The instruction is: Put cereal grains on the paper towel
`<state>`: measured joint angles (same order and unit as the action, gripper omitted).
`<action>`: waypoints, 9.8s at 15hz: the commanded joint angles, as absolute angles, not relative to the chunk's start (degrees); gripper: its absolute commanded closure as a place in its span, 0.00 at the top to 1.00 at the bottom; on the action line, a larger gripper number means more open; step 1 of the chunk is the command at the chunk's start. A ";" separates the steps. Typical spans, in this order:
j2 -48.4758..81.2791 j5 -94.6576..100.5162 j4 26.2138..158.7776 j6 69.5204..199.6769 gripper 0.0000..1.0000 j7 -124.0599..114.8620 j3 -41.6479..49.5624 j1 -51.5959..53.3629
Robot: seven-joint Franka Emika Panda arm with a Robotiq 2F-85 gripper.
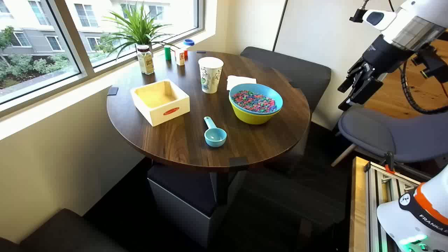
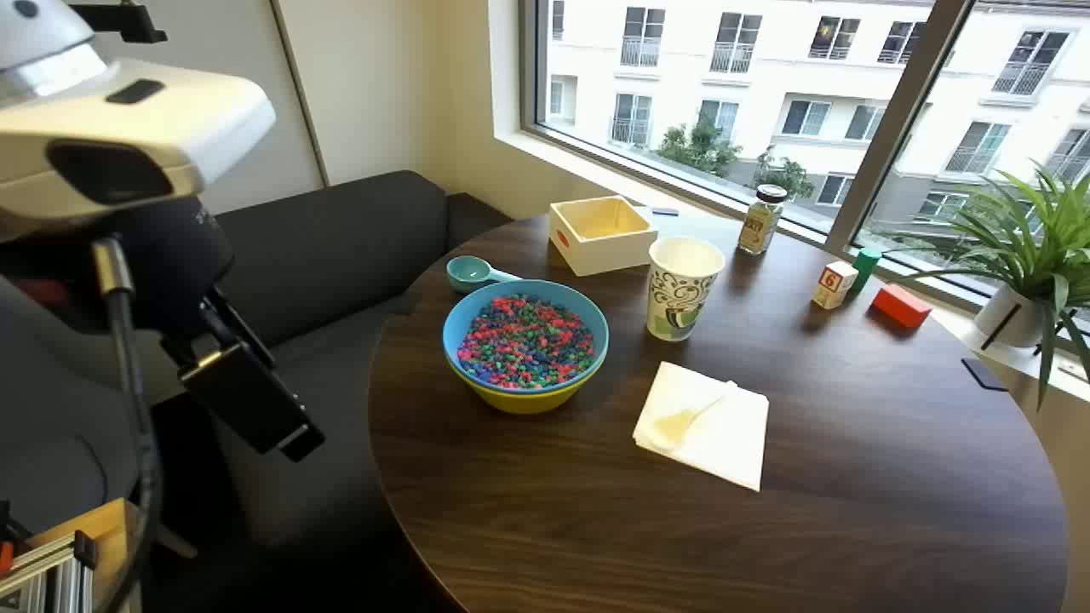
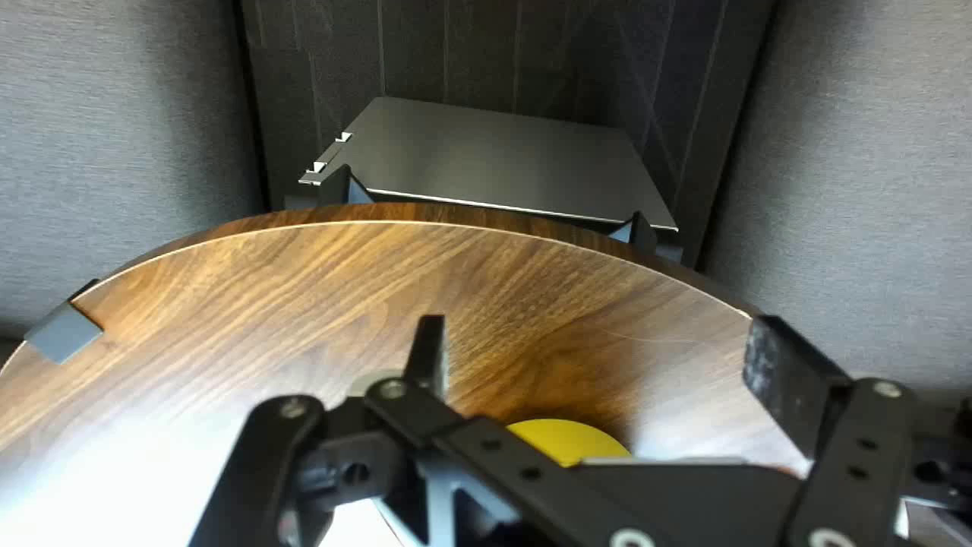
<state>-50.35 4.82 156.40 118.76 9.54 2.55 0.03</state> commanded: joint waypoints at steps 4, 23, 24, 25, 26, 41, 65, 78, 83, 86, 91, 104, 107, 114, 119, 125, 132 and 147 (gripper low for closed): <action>-50.33 5.01 156.24 118.56 1.00 9.35 2.75 0.30; -23.37 5.13 146.16 154.56 1.00 -6.70 -3.77 -3.11; -21.65 5.27 145.08 154.29 1.00 -7.26 -4.14 -3.06; -20.18 6.49 144.14 155.88 1.00 -8.78 -5.02 -4.08; -24.15 5.45 146.92 154.93 1.00 -6.16 -3.31 -2.60; -11.19 6.59 139.74 154.19 1.00 -8.56 -4.13 -3.20; -1.84 4.79 132.94 155.79 0.00 -7.34 -2.81 -0.61; -5.20 6.80 131.41 154.42 0.03 -9.73 -0.81 -2.41; -3.26 6.85 129.96 154.91 0.03 -7.93 1.98 -4.56; -1.42 5.72 129.72 155.81 0.03 -4.06 3.53 -5.04; 1.13 3.49 129.07 155.65 0.03 2.47 4.93 -5.40; 9.05 0.60 123.66 158.46 0.03 5.53 5.17 -6.42; 9.88 0.29 123.17 158.47 0.03 5.67 4.97 -6.53; 10.28 -0.45 122.47 157.85 0.44 6.29 4.42 -6.57; 9.87 -0.21 122.53 158.08 0.72 6.31 4.39 -6.52; 8.75 -0.53 122.10 158.46 1.00 6.23 4.13 -6.38; 11.64 0.05 119.55 160.83 1.00 3.43 4.86 -6.25; 18.74 0.52 114.31 162.25 0.45 3.10 4.20 -6.21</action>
